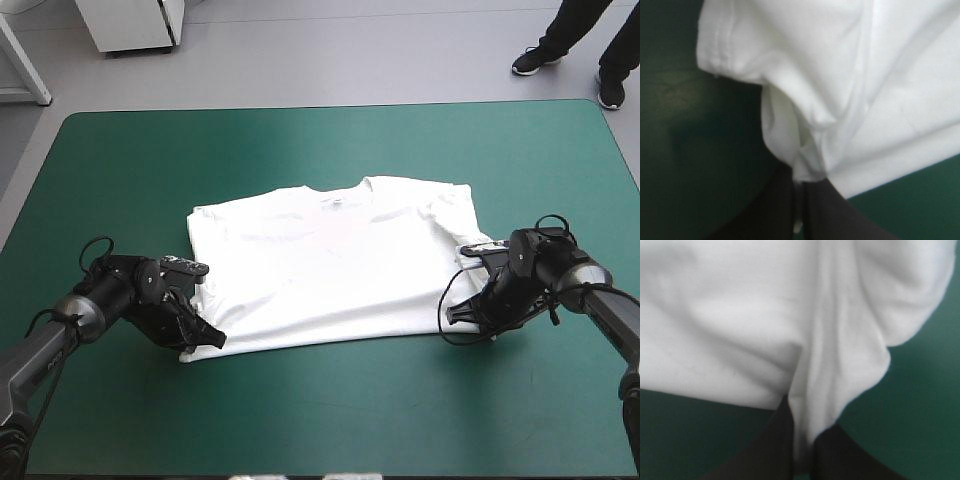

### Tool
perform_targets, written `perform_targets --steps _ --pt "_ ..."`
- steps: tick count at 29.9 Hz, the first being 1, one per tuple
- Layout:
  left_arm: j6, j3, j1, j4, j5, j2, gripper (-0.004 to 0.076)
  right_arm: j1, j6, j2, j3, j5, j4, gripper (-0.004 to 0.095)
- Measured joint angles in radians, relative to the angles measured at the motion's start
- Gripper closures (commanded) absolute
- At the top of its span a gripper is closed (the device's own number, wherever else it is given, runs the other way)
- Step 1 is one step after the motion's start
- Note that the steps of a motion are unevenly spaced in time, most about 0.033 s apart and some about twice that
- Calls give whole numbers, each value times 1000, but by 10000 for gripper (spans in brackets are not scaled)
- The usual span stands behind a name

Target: Fold the cloth

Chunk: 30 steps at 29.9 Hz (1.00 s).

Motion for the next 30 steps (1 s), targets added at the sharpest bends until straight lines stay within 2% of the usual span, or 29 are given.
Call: perform_targets --steps 8,18,24,30 --pt "-6 -59 -1 57 120 -71 733 0 0 -22 -29 73 -33 925" --pt "-48 -86 -4 75 273 -305 733 0 38 -272 -75 225 -76 925" --pt "-64 -113 -4 67 302 -394 733 0 49 -380 -95 252 -70 925" --pt "-66 -227 -4 79 289 -390 733 0 52 -371 -191 249 -72 925"
